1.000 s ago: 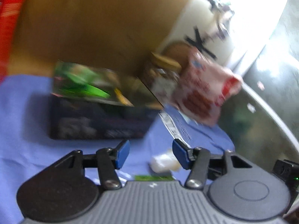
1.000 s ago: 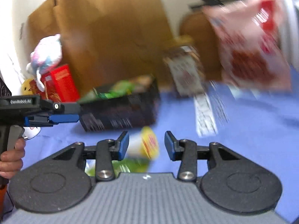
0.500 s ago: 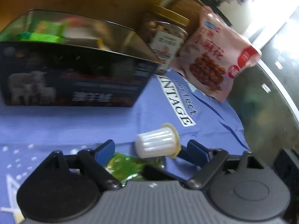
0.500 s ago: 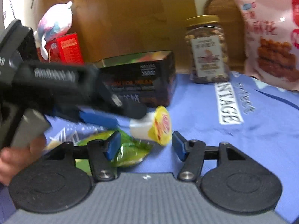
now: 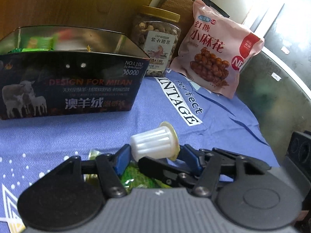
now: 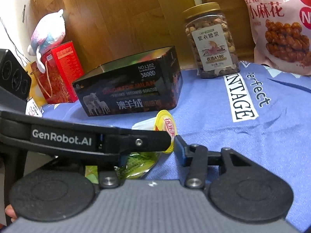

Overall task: Organize snacks
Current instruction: 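Grasp the white cup with yellow lid with the left tool, then drop the white cup into the black tin box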

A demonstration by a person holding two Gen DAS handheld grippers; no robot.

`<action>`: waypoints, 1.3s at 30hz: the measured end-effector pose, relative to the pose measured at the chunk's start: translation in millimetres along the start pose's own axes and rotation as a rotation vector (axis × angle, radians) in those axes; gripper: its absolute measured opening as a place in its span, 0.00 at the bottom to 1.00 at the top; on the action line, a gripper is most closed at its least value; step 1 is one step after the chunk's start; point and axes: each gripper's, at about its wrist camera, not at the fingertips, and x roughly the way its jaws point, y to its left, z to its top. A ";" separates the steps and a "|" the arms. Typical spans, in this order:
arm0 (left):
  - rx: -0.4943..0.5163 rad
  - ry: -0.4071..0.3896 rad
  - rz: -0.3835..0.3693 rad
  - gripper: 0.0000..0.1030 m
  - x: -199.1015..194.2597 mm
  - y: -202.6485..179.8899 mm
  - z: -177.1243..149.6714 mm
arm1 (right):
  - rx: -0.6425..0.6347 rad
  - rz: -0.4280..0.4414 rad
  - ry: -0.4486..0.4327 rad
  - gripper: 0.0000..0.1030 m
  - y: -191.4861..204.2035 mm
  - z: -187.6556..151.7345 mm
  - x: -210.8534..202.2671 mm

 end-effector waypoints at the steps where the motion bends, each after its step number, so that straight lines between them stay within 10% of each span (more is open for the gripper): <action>1: -0.001 0.001 0.001 0.57 0.2 -0.2 0.3 | 0.001 0.001 0.000 0.50 -0.9 0.0 0.3; 30: -0.002 -0.037 0.033 0.52 -24.5 -15.1 0.3 | -0.057 0.019 -0.126 0.48 8.4 -7.7 -20.4; 32: 0.012 -0.066 0.068 0.51 -32.5 -15.5 3.8 | -0.062 0.019 -0.125 0.31 12.0 -4.2 -20.9; 39: 0.014 -0.213 0.098 0.50 -77.8 2.7 39.3 | -0.194 0.061 -0.213 0.29 47.4 46.7 -10.8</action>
